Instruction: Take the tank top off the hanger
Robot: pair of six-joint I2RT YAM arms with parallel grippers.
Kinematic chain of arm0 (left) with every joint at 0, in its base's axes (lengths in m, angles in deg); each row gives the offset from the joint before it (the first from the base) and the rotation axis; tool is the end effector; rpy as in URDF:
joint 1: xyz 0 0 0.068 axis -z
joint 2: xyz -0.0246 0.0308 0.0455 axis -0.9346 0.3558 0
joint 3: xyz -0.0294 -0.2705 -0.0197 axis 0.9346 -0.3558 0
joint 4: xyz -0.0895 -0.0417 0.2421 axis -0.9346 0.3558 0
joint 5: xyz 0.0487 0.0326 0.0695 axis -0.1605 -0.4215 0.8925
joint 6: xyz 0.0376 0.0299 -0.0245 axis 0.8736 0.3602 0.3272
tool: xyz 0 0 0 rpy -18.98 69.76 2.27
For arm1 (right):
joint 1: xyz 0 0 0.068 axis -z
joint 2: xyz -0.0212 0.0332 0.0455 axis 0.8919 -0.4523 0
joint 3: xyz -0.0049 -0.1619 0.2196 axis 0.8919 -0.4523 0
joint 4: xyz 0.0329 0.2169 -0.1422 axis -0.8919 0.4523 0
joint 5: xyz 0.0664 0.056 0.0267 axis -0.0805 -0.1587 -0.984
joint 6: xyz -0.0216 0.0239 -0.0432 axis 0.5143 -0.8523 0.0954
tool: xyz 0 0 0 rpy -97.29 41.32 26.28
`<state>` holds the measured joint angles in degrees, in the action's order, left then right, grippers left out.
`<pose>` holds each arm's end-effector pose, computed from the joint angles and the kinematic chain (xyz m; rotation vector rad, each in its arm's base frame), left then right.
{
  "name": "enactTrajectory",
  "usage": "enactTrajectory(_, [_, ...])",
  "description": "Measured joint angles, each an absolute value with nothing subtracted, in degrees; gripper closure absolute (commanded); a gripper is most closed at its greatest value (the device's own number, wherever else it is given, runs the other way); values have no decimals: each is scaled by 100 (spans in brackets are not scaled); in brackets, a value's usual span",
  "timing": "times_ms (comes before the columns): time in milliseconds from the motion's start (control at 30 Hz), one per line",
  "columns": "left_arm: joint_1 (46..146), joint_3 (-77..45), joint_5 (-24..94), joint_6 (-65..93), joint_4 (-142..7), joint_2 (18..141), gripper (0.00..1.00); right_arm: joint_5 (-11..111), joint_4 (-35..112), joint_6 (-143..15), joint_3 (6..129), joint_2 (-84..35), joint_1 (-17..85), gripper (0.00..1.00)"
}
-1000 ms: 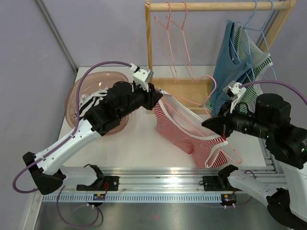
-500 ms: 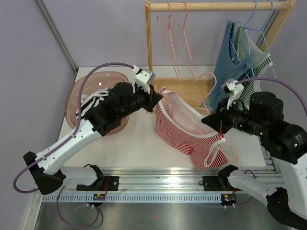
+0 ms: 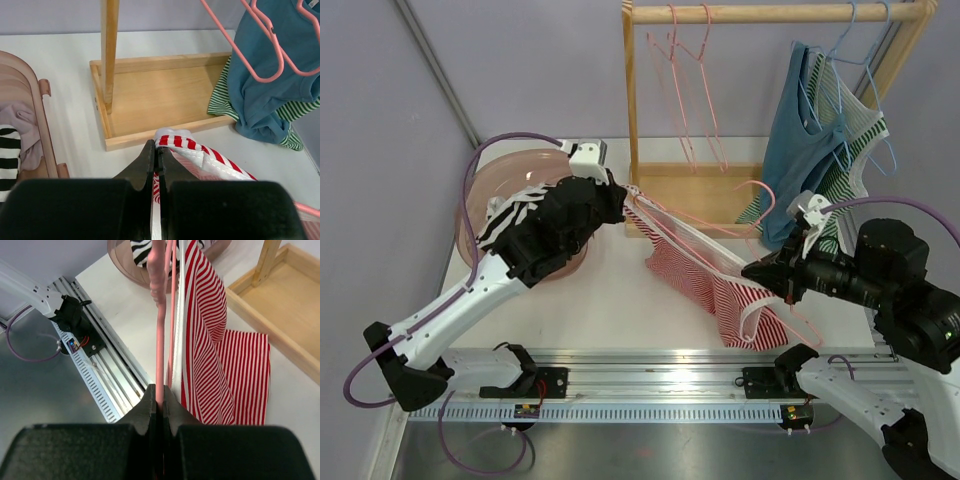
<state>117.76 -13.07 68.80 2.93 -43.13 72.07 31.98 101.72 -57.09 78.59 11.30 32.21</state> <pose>0.1820 -0.1834 0.4211 0.0967 1.8341 -0.4811 0.0557 0.0512 0.4684 -0.8186 1.8243 0.7871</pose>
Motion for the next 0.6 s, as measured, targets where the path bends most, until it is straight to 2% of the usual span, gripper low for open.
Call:
enactTrajectory(200, [11625,-1792,5968,249,-4726,7032,100,3275,9033,-5960,7054,1783,3215,100])
enactTrajectory(400, [11887,-2686,3879,529,-5714,6952,100,3200,5173,-7447,4257,2697,3208,100])
enactTrajectory(500, [12442,-2994,3546,728,-5946,6952,100,3591,3517,-7995,3483,2443,3208,100])
enactTrajectory(600, [12914,-3488,3514,776,-6188,6925,100,4125,2513,-8223,3186,2286,3208,100])
